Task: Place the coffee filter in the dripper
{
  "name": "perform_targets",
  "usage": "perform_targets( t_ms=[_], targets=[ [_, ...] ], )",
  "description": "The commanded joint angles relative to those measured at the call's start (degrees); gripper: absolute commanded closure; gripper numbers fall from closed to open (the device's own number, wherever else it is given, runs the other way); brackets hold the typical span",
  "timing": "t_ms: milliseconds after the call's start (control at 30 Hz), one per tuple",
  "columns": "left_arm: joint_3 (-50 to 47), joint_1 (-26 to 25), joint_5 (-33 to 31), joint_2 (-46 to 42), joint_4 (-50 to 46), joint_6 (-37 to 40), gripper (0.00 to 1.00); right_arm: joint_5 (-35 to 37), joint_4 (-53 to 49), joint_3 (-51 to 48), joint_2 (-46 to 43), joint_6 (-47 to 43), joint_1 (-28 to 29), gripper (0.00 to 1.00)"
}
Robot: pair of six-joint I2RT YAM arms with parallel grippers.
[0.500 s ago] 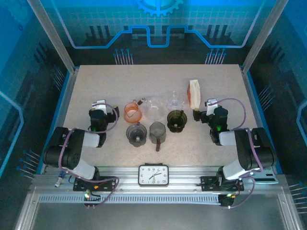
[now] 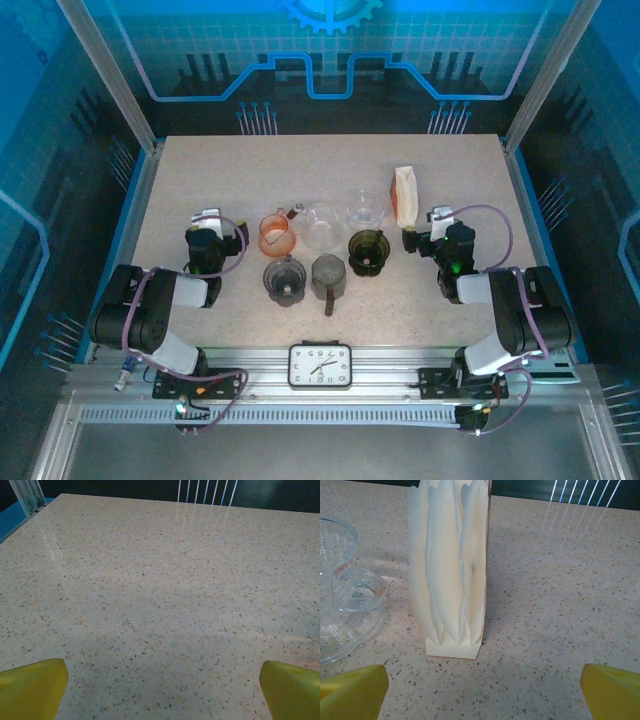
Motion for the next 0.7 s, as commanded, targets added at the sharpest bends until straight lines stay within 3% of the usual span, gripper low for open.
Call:
perform_targets(
  t_ms=[0,667],
  targets=[
    [1.2,0.7,-0.1,0.7,2.0,1.4,0.01,-0.3,2.0,1.3,0.6,-0.9,-0.8,0.0],
    [1.2,0.8,-0.1,0.7,2.1,1.4,0.01,-0.9,1.9,1.4,0.5,-0.7,-1.0,0.0]
  ],
)
